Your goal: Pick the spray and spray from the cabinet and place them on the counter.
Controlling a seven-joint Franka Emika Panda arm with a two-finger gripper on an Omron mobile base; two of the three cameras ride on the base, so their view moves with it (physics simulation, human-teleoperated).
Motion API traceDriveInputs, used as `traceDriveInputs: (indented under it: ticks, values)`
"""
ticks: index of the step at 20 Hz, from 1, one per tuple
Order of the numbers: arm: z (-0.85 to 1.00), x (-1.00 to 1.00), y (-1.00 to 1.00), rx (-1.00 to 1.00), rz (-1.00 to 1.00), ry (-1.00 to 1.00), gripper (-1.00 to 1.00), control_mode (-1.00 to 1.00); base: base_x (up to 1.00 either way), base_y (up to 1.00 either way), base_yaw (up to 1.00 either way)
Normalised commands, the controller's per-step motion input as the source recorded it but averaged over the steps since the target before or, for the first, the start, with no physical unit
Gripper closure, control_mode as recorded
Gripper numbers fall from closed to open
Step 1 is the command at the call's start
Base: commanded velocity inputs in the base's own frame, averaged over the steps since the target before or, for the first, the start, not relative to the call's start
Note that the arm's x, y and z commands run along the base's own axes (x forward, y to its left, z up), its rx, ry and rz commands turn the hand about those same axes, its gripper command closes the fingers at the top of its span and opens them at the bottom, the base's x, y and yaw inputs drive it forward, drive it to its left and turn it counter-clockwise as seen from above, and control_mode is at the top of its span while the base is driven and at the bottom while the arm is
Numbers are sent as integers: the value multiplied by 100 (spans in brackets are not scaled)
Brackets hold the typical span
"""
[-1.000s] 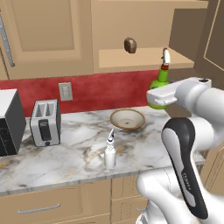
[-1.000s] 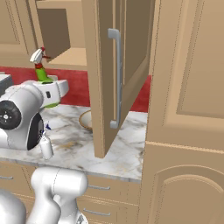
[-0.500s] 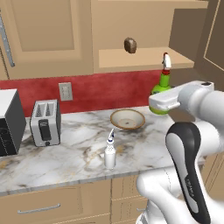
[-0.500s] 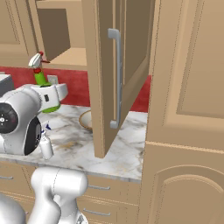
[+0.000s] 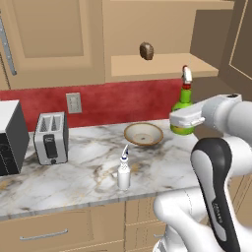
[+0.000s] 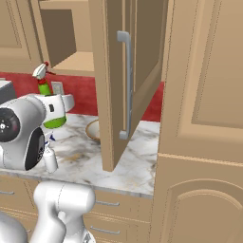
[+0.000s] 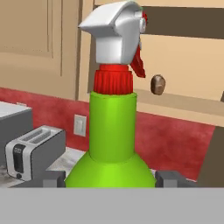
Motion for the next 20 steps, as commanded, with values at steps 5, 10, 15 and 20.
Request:
traceDriveInputs:
  ticks: [5,10,15,20]
  values:
    - [-40,0,0,0,0,1,100,-100,0,0,0]
    - [-41,2,0,0,0,1,100,-100,0,0,0]
    - [-40,30,1,-3,-2,0,100,-100,0,0,0]
    - [-38,40,7,-6,0,-2,100,-100,0,0,0]
